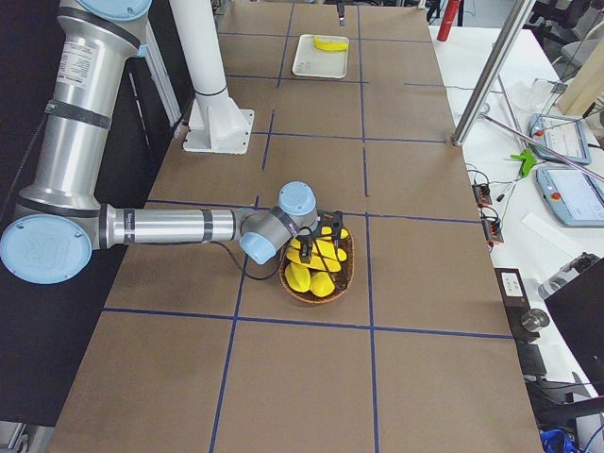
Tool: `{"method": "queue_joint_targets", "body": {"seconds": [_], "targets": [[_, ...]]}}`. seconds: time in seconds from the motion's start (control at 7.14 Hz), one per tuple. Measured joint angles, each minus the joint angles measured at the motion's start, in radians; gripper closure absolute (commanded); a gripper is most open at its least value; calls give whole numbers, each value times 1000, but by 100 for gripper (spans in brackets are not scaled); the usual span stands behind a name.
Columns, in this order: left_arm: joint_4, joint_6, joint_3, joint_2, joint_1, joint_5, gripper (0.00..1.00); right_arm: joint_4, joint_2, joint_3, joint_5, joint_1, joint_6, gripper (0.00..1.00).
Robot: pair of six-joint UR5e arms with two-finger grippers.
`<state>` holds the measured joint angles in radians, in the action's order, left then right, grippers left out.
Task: Transfer all bananas from basket to plate
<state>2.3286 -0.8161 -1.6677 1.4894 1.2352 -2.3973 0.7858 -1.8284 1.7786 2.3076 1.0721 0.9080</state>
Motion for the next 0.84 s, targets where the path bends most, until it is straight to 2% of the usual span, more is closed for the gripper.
{"method": "queue_joint_targets", "body": {"seconds": [0.14,0.42,0.84], "targets": [[0,0,2,0,0,1,0,-1,1,0,0,-5,-4,37],[0,0,6,2,0,4,0,-3,1,3,1,-7,-9,53],[0,-1,12,4,0,5,0,-6,-1,6,2,-5,-15,92]]}}
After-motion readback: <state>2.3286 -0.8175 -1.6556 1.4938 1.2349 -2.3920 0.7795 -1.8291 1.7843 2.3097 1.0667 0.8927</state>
